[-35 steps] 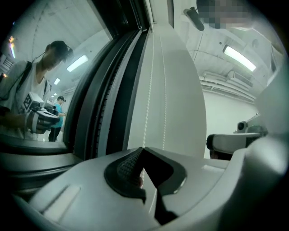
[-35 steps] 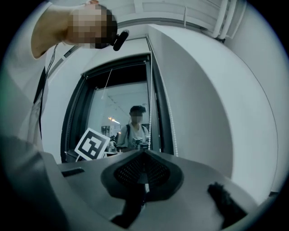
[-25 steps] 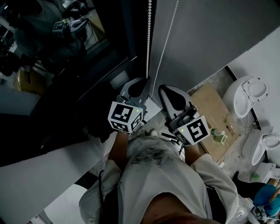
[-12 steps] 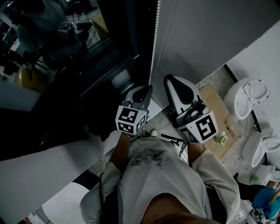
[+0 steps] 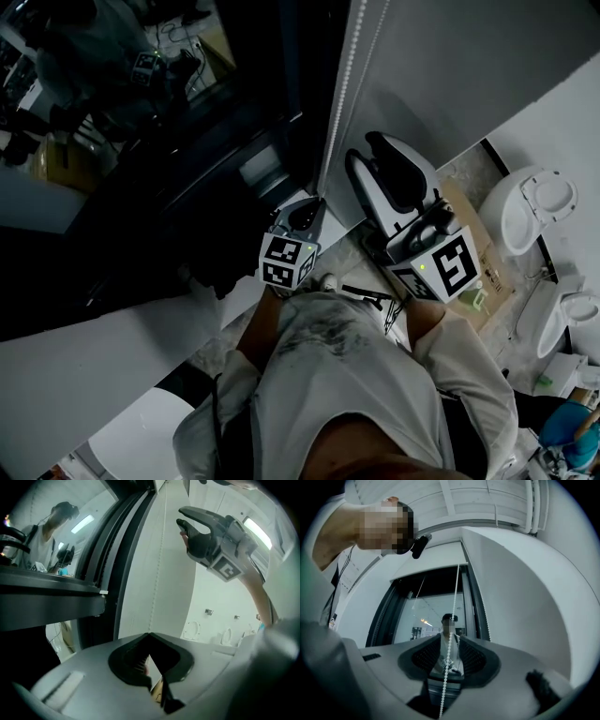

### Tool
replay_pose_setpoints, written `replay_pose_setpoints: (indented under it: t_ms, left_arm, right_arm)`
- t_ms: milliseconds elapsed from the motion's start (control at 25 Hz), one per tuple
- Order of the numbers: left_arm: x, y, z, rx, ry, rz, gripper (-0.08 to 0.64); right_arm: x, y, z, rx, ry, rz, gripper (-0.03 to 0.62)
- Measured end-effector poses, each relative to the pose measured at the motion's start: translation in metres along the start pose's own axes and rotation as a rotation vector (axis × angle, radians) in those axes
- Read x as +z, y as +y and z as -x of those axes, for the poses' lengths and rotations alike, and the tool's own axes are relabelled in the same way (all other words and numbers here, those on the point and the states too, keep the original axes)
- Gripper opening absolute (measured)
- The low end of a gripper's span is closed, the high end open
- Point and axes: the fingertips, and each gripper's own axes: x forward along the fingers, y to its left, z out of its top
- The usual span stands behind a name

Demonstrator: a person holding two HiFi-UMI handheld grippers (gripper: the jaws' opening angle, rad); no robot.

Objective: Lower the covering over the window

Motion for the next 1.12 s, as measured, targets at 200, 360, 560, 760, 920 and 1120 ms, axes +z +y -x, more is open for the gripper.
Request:
replay_pose_setpoints:
  t_ms: [200,360,560,760,920,1120]
  left_arm:
    - [-0.029,-0.008,-0.003,-0.012,0.066,0.001,0.006]
    - [-0.050,-0.015,-0.004,-0.031,0.113,-0.002,0.006]
    - [-0.076,-0.019,-0.005,-0.045,0.175,0.005,0.006]
    - [-0.081,-0.014,-0.002,-0.042,0.168,0.029,0.006]
    - [-0.078,-0.011,0.000,-0.050,0.162,0.030,0.009]
    - [-0.066,-0.016,0.004,-0.105,0.128,0.063,0.033]
  right_arm:
    - [0.003,0.001,-0.008,0.018,0.012,0.033,0.154]
    - [0.009,0.004,-0.022,0.031,0.003,0.014,0.161]
    - [-0.001,0.001,-0.029,0.019,0.044,0.045,0.160]
    - [0.002,0.003,-0.034,-0.006,0.028,0.044,0.029]
    - [0.000,0.007,-0.036,-0.005,0.029,0.047,0.025]
    - [-0.002,0.009,-0.036,0.001,0.037,0.056,0.024]
